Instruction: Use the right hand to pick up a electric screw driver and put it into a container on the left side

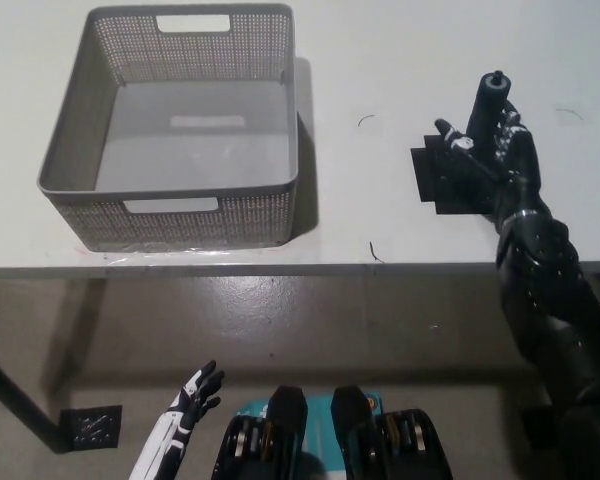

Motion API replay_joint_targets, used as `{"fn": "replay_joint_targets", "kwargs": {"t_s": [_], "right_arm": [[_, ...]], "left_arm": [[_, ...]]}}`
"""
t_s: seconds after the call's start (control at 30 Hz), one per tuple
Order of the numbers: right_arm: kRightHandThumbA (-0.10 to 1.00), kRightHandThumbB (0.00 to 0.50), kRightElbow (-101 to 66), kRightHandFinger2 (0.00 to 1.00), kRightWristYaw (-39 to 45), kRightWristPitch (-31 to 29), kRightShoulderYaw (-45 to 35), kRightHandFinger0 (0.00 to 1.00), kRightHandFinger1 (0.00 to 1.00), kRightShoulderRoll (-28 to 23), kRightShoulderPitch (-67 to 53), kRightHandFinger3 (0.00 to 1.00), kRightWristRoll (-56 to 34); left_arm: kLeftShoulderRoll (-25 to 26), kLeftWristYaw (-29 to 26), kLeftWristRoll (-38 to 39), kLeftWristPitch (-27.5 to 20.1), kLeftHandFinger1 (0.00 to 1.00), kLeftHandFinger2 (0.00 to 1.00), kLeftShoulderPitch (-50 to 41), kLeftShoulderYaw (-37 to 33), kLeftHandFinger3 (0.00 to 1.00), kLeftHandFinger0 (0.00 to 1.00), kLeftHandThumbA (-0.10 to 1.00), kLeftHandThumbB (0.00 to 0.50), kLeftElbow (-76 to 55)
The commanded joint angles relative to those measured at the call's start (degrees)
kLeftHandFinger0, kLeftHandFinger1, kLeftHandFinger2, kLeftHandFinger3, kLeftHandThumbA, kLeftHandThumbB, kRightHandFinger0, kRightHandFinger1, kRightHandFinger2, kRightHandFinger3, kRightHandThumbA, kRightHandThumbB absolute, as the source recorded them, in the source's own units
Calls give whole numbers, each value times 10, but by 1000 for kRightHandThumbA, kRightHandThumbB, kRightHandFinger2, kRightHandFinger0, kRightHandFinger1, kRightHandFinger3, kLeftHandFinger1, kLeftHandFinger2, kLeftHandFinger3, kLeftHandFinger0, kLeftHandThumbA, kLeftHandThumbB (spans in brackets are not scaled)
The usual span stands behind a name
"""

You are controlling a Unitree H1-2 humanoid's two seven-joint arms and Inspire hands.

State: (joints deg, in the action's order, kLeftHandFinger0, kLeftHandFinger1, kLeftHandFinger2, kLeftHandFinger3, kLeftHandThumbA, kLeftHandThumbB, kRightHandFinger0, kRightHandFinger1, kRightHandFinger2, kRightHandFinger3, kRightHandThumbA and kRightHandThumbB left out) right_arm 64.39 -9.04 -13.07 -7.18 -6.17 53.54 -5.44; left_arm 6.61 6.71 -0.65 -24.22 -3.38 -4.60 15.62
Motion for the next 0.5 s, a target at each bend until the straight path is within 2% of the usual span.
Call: {"fn": "replay_joint_targets", "kwargs": {"t_s": [0.0, 0.03, 0.07, 0.1, 0.13, 0.17, 0.2, 0.23, 0.27, 0.3, 0.37, 0.4, 0.47], "right_arm": [[774, 446, 61, 1000, -11, -27, 12, 1000, 1000, -4, 91, 1000, 16], [711, 451, 74, 1000, -22, -25, 16, 1000, 1000, -3, 100, 1000, 21], [509, 422, 96, 791, -46, -15, 19, 844, 793, -2, 117, 943, 26], [299, 379, 115, 443, -76, -4, 18, 439, 385, 1, 131, 537, 27], [247, 394, 126, 411, -97, -4, 21, 302, 318, 3, 137, 401, 31], [114, 335, 138, 578, -123, 1, 35, 669, 715, 3, 144, 127, 48], [45, 322, 147, 235, -119, 10, 36, 264, 316, 4, 150, 54, 45], [18, 314, 151, 123, -116, 10, 39, 120, 152, 5, 151, 21, 45], [-21, 303, 154, 84, -116, 8, 42, 5, 18, 6, 151, 1, 46], [-33, 274, 157, 53, -118, 3, 45, 0, 0, 8, 149, 0, 46], [-44, 259, 157, 79, -115, -4, 46, 0, 0, 9, 147, 0, 44], [-69, 234, 159, 165, -116, -4, 52, 0, 0, 10, 143, 51, 49], [-55, 231, 161, 249, -122, -1, 59, 0, 21, 10, 140, 100, 55]], "left_arm": [[6, 5, 0, -23, 1000, 1000, 4, 1, 1000, 1000, 1000, 267, -11], [6, 5, 1, -23, 1000, 1000, 4, 1, 1000, 1000, 1000, 267, -11], [5, 5, 2, -22, 1000, 1000, 3, 1, 1000, 1000, 1000, 267, -12], [5, 6, 3, -21, 1000, 1000, 2, 0, 1000, 1000, 1000, 269, -13], [5, 6, 4, -20, 1000, 1000, 2, 1, 1000, 1000, 1000, 270, -14], [6, 6, 3, -19, 1000, 1000, 2, 1, 1000, 1000, 1000, 272, -15], [6, 6, 4, -19, 1000, 1000, 4, 2, 1000, 1000, 1000, 273, -15], [7, 6, 4, -18, 1000, 1000, 4, 2, 1000, 1000, 1000, 273, -17], [7, 6, 5, -16, 1000, 1000, 4, 2, 1000, 1000, 1000, 273, -19], [9, 8, 6, -13, 1000, 1000, 6, 2, 1000, 1000, 1000, 275, -20], [10, 8, 3, -15, 1000, 1000, 10, 2, 1000, 1000, 1000, 276, -19], [11, 4, -3, -20, 1000, 1000, 12, 2, 1000, 1000, 1000, 291, -17], [12, 4, -4, -19, 1000, 1000, 12, 2, 1000, 1000, 1000, 301, -19]]}}
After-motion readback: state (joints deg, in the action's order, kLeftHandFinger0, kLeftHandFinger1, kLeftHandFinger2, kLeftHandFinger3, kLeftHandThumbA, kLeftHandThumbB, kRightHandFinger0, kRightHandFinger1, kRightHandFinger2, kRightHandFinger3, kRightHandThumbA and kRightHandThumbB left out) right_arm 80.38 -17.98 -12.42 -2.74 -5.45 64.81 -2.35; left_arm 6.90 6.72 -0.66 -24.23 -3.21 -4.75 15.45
